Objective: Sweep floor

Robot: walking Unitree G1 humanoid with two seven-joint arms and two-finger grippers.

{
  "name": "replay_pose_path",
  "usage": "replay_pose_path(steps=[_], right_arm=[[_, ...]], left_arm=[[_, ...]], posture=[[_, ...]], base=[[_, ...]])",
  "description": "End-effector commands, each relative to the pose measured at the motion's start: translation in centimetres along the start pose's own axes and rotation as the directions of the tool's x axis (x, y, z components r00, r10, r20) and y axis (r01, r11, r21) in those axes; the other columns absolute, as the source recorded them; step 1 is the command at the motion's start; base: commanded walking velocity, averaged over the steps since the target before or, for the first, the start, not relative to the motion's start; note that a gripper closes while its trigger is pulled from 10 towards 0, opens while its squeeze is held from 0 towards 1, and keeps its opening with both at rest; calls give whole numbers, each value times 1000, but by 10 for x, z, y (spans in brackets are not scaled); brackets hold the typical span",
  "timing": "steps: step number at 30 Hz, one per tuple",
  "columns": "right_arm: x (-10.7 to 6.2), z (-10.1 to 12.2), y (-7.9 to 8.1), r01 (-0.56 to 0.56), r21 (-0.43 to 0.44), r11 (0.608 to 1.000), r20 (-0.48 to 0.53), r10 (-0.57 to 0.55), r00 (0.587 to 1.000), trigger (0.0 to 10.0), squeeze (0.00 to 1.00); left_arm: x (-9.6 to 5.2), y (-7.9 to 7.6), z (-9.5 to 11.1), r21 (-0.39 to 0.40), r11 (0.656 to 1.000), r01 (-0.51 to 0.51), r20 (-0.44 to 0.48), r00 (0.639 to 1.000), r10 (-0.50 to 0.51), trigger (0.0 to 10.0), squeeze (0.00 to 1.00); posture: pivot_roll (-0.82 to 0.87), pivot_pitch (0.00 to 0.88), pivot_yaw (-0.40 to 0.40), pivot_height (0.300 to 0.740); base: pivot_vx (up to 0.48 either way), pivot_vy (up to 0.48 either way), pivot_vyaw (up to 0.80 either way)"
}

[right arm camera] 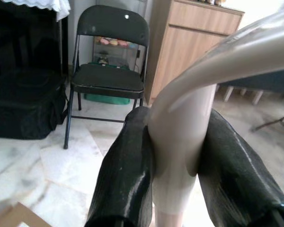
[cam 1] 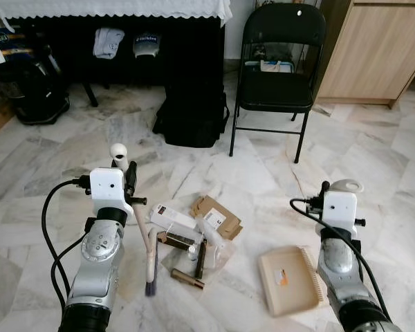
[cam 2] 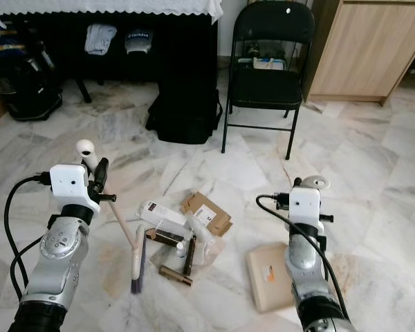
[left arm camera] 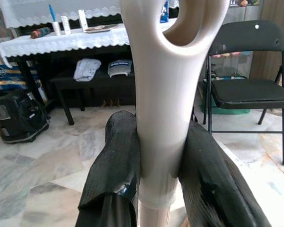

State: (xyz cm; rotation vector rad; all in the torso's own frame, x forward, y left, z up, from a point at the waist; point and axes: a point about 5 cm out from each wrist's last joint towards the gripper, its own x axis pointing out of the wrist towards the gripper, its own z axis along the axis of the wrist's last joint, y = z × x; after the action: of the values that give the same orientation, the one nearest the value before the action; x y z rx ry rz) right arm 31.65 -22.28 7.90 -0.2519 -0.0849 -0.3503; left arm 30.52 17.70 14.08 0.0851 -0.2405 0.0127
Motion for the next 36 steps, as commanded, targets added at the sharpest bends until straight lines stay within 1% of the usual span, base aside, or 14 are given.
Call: replay_pose_path(steps=[1, 3, 7, 10, 14, 17, 20, 25, 29, 36], right_arm=[[8, 11, 0, 22, 53, 998, 35, -24, 999, 10000, 0], [16, 23, -1, 48, 50, 998, 81, -52, 995, 10000, 0], [20, 29, -1, 69, 68, 995, 103, -76, 992, 10000, 0], [21, 28, 3, 59, 78, 995, 95, -67, 993, 10000, 0], [17, 22, 8, 50, 95, 994, 70, -57, 996, 10000, 0], [11, 14, 12, 44, 104, 994, 36, -48, 998, 10000, 0], [7, 9, 14, 50, 121, 991, 12, -52, 999, 10000, 0], [5, 3, 12, 55, 117, 992, -13, -54, 998, 10000, 0], [2, -5, 7, 66, 91, 994, -44, -63, 997, 10000, 0], [-3, -13, 2, 73, 71, 995, -69, -69, 995, 10000, 0]], left_arm=[[5, -1, 10, 19, 1000, 17, 52, 998, -18, 10000, 0], [5, -2, 10, 14, 1000, 20, 55, 998, -21, 10000, 0], [4, -2, 11, 6, 1000, 16, 57, 998, -17, 10000, 0], [2, -1, 10, -4, 1000, 14, 56, 998, -13, 10000, 0], [0, -2, 10, -13, 1000, 15, 58, 998, -14, 10000, 0], [-1, -3, 12, -20, 1000, 19, 65, 998, -18, 10000, 0], [-1, -1, 16, -20, 1000, 19, 74, 997, -18, 10000, 0], [-4, 1, 17, -22, 1000, 18, 79, 997, -17, 10000, 0], [-11, 2, 17, -29, 999, 17, 73, 997, -14, 10000, 0], [-15, 1, 17, -33, 999, 18, 62, 998, -15, 10000, 0]], posture=[[78, 123, 52, 740], [80, 126, 48, 740], [89, 128, 42, 740], [98, 131, 38, 740], [124, 135, 35, 740], [156, 140, 36, 740], [171, 147, 37, 740], [192, 162, 36, 740], [203, 177, 33, 740], [213, 190, 33, 740]], base=[[0, 0, 0], [0, 0, 0], [0, 0, 0], [0, 0, 0], [0, 0, 0], [0, 0, 0], [0, 0, 0], [0, 0, 0], [0, 0, 0], [0, 0, 0]])
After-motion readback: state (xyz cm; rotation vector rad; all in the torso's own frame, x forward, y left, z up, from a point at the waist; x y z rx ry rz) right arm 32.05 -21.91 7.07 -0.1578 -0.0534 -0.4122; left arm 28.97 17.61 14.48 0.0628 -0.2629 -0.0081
